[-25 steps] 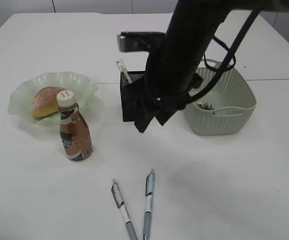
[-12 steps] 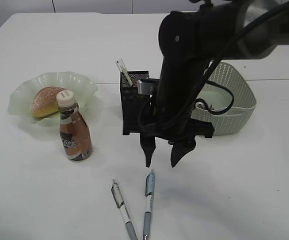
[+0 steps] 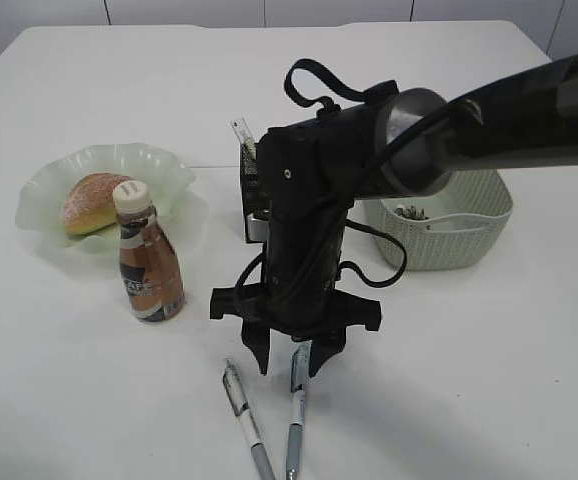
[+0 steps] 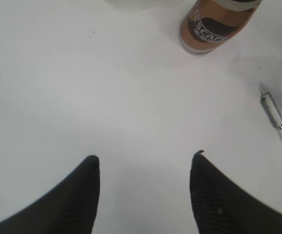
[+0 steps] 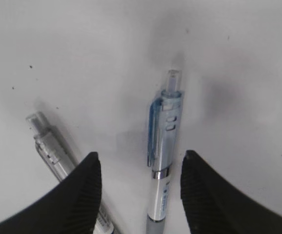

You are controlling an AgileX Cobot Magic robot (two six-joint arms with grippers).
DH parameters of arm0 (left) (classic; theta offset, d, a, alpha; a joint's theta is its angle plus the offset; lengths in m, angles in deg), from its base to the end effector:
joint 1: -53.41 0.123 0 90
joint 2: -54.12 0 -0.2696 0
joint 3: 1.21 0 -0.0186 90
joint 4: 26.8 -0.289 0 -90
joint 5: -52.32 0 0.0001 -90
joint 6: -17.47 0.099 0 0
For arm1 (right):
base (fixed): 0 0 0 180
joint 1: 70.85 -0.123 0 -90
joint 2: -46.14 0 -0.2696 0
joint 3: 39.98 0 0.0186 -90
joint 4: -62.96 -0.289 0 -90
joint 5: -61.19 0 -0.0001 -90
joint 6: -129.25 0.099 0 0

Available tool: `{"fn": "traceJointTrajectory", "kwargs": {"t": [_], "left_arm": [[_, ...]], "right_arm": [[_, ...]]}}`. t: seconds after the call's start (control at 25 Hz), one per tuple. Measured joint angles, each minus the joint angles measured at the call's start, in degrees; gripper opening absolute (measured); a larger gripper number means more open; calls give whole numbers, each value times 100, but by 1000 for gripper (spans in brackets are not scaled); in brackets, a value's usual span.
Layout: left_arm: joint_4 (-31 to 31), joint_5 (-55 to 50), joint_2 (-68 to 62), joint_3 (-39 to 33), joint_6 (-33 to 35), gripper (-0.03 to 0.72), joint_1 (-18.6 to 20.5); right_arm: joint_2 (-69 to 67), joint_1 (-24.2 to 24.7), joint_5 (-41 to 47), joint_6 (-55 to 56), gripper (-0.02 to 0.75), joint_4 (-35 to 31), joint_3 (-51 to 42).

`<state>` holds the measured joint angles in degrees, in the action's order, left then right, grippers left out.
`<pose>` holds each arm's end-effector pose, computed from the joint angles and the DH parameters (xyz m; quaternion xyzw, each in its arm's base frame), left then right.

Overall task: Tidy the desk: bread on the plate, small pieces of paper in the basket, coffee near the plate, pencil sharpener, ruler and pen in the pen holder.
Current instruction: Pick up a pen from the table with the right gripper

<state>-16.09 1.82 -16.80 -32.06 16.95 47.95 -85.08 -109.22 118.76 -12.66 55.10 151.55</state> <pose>0.2424 -0.0374 0.2507 0.0013 0.9675 -0.0965 0.2339 0.3402 0.2839 0.1006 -0.0329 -0.9974 -0.0609 0.0176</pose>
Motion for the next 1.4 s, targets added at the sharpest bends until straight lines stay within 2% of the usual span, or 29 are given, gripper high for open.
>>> {"fn": "traceJointTrajectory", "kwargs": {"t": [0.44, 0.8, 0.88, 1.12, 1.4], "left_arm": [[55, 44, 0, 0, 0, 433, 0], [55, 44, 0, 0, 0, 433, 0], [55, 44, 0, 0, 0, 433, 0], [62, 47, 0, 0, 0, 433, 0], [62, 47, 0, 0, 0, 433, 0]], "right_arm": [[-124, 0, -86, 37, 386, 403, 0], [-352, 0, -47, 37, 385, 440, 0], [-360, 0, -37, 37, 357, 440, 11], [-393, 0, -12, 25, 167, 355, 29], [-409, 0, -3, -298, 99, 329, 58]]}}
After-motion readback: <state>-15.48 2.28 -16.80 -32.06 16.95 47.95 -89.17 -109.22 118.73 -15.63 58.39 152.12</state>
